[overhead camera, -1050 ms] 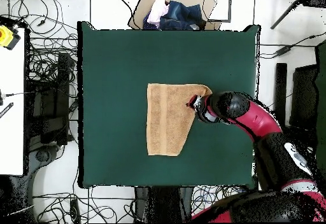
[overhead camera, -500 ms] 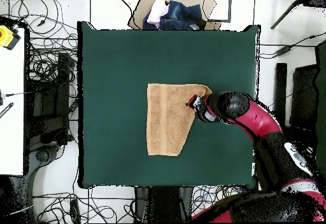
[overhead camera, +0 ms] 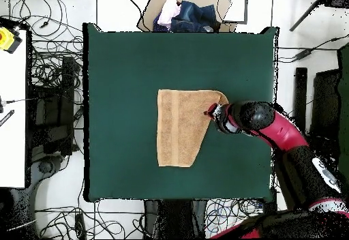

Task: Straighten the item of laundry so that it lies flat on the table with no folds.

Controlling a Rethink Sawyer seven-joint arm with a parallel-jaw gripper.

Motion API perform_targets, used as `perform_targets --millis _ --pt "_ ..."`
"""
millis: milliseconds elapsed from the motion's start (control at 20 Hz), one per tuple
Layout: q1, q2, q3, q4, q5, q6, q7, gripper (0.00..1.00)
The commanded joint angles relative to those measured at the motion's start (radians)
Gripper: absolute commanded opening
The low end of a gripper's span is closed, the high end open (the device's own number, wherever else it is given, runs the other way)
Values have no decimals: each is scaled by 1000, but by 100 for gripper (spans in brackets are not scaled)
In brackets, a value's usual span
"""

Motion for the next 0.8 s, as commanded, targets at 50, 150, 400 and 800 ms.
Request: perform_targets --millis 50,150,400,800 --pt "84 -55 -100 -132 -164 52 -56 100" --pt "110 -64 -132 -162 -209 39 -40 100" --pt "110 -65 -130 -174 -243 38 -25 100" --pt "114 -57 -129 -187 -241 53 4 100"
